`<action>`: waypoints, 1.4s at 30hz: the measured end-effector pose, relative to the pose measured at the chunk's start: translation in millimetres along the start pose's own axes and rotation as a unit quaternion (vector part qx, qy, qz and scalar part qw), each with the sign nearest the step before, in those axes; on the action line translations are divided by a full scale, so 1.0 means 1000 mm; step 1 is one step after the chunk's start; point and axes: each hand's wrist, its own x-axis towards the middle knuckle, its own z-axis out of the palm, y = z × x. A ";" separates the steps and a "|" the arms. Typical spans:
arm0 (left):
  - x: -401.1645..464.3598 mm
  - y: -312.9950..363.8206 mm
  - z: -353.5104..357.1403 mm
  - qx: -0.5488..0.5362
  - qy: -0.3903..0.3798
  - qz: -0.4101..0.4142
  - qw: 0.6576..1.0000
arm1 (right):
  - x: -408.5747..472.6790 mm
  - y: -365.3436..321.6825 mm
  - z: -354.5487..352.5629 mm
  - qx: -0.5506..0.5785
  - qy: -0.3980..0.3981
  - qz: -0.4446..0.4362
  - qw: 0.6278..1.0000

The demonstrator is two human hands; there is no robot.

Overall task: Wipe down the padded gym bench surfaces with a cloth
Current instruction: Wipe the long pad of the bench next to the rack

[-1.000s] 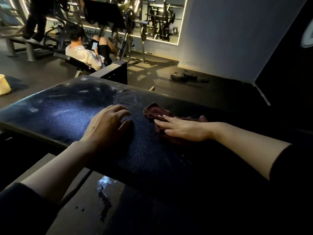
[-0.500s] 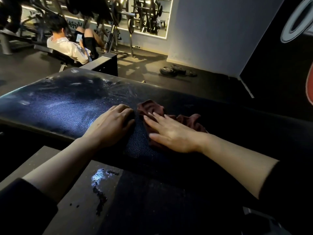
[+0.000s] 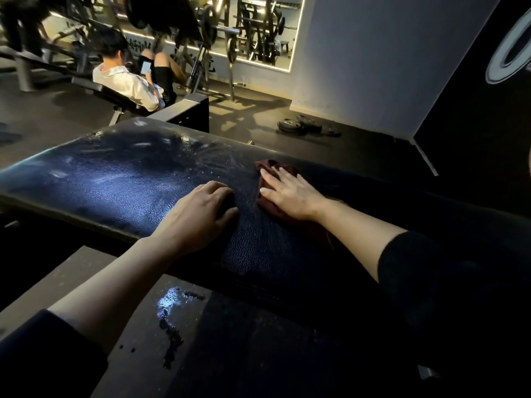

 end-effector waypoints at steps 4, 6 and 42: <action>0.001 0.000 0.000 -0.002 -0.006 -0.007 1.000 | -0.047 -0.013 0.006 -0.027 -0.027 -0.080 0.996; 0.003 -0.001 -0.003 -0.012 -0.011 -0.014 1.000 | -0.059 -0.011 0.009 -0.035 -0.034 -0.109 0.993; 0.025 -0.071 -0.020 0.143 -0.105 -0.183 0.967 | 0.102 -0.040 -0.001 -0.039 0.007 -0.116 0.992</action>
